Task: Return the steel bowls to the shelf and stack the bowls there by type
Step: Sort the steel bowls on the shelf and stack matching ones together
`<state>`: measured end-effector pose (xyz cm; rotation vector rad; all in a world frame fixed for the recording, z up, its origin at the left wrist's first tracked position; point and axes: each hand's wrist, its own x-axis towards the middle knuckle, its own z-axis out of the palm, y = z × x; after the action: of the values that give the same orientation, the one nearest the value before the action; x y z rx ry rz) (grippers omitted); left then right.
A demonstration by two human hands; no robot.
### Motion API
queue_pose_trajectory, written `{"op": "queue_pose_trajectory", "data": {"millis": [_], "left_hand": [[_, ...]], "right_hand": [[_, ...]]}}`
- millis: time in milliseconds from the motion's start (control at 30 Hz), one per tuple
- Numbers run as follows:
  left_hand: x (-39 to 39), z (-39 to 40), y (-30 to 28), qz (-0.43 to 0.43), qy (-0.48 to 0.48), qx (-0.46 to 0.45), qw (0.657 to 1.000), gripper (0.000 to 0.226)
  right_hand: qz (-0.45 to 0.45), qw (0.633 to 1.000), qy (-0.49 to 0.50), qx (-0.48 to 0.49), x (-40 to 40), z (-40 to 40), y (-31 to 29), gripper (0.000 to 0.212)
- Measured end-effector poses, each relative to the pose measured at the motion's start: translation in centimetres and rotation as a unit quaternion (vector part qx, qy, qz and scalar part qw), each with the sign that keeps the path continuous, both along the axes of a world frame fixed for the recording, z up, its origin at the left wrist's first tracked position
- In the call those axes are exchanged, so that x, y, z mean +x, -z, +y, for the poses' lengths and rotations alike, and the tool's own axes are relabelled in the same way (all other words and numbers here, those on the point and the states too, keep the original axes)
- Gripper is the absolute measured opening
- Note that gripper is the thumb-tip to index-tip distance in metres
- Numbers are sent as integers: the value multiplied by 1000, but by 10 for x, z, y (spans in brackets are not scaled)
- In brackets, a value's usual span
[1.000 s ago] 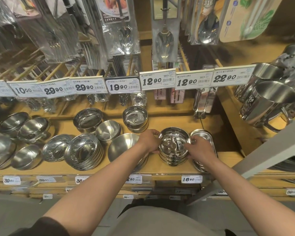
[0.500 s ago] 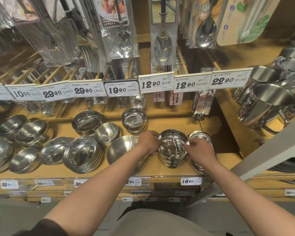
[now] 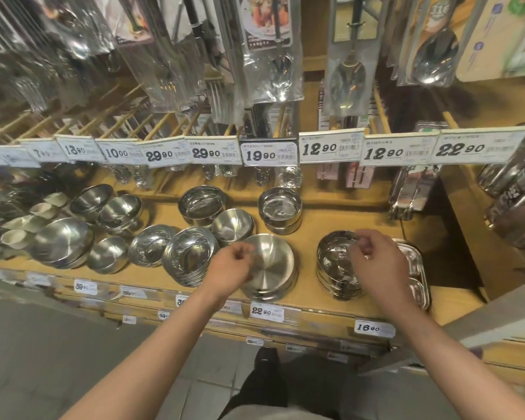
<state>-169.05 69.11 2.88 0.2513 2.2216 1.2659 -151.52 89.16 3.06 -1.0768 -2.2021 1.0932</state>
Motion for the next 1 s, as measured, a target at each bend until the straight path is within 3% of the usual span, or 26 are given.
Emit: {"op": "queue_pose_trajectory", "data": {"millis": [300,433,533,733,900,1000], "left_hand": [[-39,-105,-3,-17,-106,65,992,15],[-67,-149,10,-33,-107,88,990,16],[-98,-192,16,-40,-112,100,988,18],[-181,-302,29,-40,-186,84,978,17],[-231,-351,33,-37,-215,70,973,15],[-247,-354,37,-46,-198,71,977,17]], "right_hand": [[-35,981,-179,-62,-50,-84,10,28],[-59,982,-169,-61,-83,-119,11,15],[-64,982,-165,-64,-120,-155,9,17],[-56,967,-173,-177,-219,-240,10,19],[-77,975,-171,-122,-259,-287,18,11],[-110,974,-171,-97,-266,-305,22,16]]}}
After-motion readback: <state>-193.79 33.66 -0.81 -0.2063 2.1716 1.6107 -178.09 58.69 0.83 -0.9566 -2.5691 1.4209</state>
